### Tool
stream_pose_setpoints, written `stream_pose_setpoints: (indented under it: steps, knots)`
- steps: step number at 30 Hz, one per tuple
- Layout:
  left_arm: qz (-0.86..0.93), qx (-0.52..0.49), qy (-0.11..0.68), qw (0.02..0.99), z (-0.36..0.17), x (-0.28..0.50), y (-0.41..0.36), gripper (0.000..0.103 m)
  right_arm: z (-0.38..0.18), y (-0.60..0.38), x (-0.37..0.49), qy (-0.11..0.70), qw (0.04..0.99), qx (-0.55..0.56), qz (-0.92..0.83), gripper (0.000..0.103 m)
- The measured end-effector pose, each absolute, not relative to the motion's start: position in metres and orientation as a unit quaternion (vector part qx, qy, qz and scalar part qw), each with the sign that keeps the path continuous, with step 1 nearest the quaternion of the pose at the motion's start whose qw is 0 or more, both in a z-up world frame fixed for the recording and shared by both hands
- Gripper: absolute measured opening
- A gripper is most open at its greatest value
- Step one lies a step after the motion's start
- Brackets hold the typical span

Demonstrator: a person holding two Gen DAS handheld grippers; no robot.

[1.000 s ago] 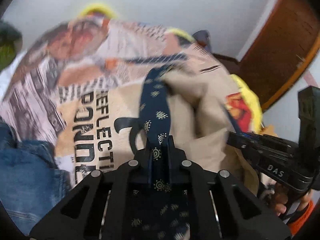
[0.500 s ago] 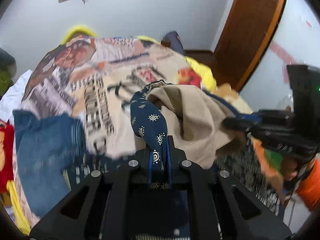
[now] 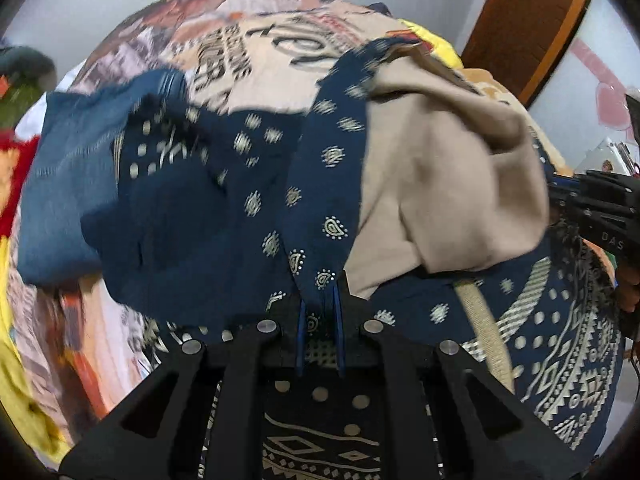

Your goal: Fold large clothes

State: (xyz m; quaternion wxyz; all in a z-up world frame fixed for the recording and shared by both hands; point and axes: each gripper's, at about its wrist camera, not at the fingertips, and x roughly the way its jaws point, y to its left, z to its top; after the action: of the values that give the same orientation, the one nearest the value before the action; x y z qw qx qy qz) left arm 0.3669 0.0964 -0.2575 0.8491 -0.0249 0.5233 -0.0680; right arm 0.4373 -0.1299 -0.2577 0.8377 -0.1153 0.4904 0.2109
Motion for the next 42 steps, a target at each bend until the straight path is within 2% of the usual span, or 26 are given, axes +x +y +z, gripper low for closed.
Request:
stream_pose_setpoints:
  steps: [2,4,6,7,10,13,14,15,17,18,24,28,31,34,36,37,39,40,41,42]
  knots:
    - [-0.063,-0.026,0.518,0.853,-0.261,0.364,0.097,0.011,-0.26,-0.135,0.434,0.487,0.84,-0.12,0.206,0.012]
    - [-0.055,-0.027,0.517,0.853,-0.263,0.364,0.096,0.012,-0.26,-0.138,0.433,0.483,0.845,-0.131,0.191,0.024]
    - [-0.051,-0.022,0.517,0.854,-0.264,0.365,0.095,0.012,-0.259,-0.143,0.43,0.465,0.858,-0.166,0.139,0.089]
    - [-0.05,-0.02,0.517,0.854,-0.263,0.364,0.094,0.012,-0.257,-0.149,0.428,0.45,0.867,-0.174,0.125,0.092]
    - [-0.058,-0.006,0.515,0.855,-0.258,0.361,0.092,0.013,-0.254,-0.166,0.425,0.466,0.861,-0.147,0.144,0.092]
    - [-0.07,-0.01,0.521,0.851,-0.248,0.363,0.094,0.022,-0.24,-0.18,0.423,0.468,0.861,-0.109,0.165,0.092]
    - [-0.073,-0.015,0.52,0.851,-0.242,0.363,0.096,0.029,-0.233,-0.184,0.423,0.468,0.861,-0.094,0.175,0.092]
    - [-0.075,-0.018,0.517,0.853,-0.236,0.364,0.096,0.04,-0.228,-0.186,0.423,0.466,0.861,-0.083,0.183,0.092]
    - [-0.074,-0.022,0.497,0.864,-0.219,0.366,0.099,0.052,-0.214,-0.187,0.424,0.46,0.863,-0.06,0.201,0.092]
    - [-0.073,-0.02,0.485,0.871,-0.209,0.367,0.1,0.055,-0.209,-0.186,0.426,0.456,0.863,-0.05,0.209,0.092]
    - [-0.069,-0.011,0.468,0.881,-0.186,0.403,0.099,0.055,-0.19,-0.163,0.452,0.445,0.861,-0.001,0.247,0.092]
    - [-0.078,-0.02,0.478,0.875,-0.193,0.434,0.096,0.055,-0.197,-0.14,0.477,0.459,0.847,0.022,0.268,0.092]
    - [-0.091,-0.032,0.497,0.863,-0.21,0.453,0.095,0.055,-0.212,-0.124,0.493,0.478,0.835,0.026,0.271,0.088]
    - [-0.109,-0.074,0.521,0.844,-0.231,0.469,0.096,0.055,-0.232,-0.114,0.509,0.503,0.816,0.042,0.281,0.075]
    - [-0.117,-0.089,0.523,0.84,-0.238,0.474,0.096,0.055,-0.247,-0.108,0.517,0.523,0.799,0.061,0.29,0.057]
    - [-0.119,-0.093,0.52,0.841,-0.24,0.474,0.095,0.048,-0.253,-0.106,0.52,0.53,0.793,0.066,0.294,0.053]
    - [-0.119,-0.086,0.516,0.844,-0.24,0.474,0.092,0.029,-0.26,-0.104,0.523,0.532,0.791,0.072,0.295,0.036]
    - [-0.113,-0.076,0.513,0.848,-0.239,0.474,0.09,0.026,-0.261,-0.103,0.523,0.529,0.793,0.07,0.293,0.032]
    - [-0.11,-0.067,0.508,0.851,-0.237,0.473,0.088,0.02,-0.26,-0.102,0.523,0.523,0.796,0.068,0.296,0.021]
    - [-0.109,-0.059,0.505,0.854,-0.235,0.472,0.087,0.014,-0.258,-0.102,0.522,0.521,0.796,0.068,0.301,0.017]
